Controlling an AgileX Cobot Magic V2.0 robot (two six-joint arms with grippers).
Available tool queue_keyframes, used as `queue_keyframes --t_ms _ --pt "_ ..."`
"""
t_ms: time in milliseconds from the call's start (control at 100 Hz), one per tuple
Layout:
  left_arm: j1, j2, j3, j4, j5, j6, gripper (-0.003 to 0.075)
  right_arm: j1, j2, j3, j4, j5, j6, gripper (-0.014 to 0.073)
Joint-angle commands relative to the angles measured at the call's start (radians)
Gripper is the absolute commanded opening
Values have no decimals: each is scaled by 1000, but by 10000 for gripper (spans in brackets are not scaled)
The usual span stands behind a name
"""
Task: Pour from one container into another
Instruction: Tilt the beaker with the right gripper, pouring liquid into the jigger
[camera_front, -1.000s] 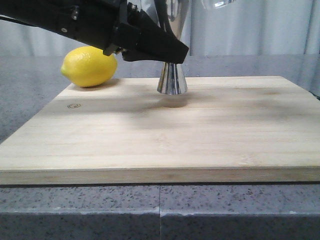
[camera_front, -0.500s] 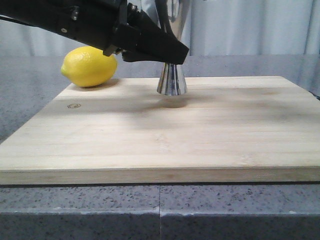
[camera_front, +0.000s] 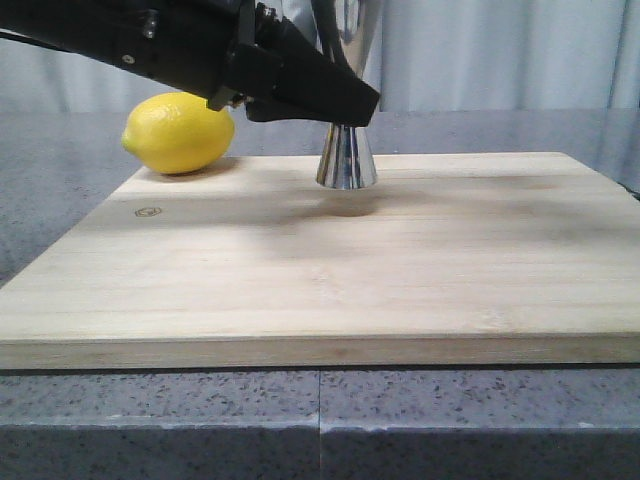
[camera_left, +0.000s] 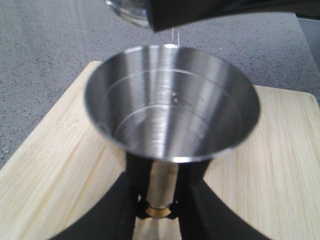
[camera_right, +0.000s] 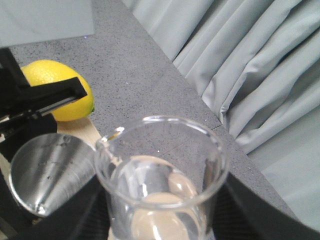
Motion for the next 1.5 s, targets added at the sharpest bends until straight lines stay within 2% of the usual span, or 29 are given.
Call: queue_keyframes --t_ms 0,670,830,1140,1490 --pt "-8 -54 -31 -72 52 -3 82 -5 -31 -39 -34 -79 -6 299" --pt "-8 -54 -31 -72 60 -3 82 -5 -27 -46 -115 -109 -6 299" --pt "-8 -54 -31 -70 60 -3 82 -5 4 -95 -133 -49 -6 299" --pt "-8 -54 -31 -70 60 -3 83 -5 17 -108 -272 -40 -6 299" --pt "-8 -54 -31 -70 60 -3 82 -5 17 -108 -360 -33 -6 299"
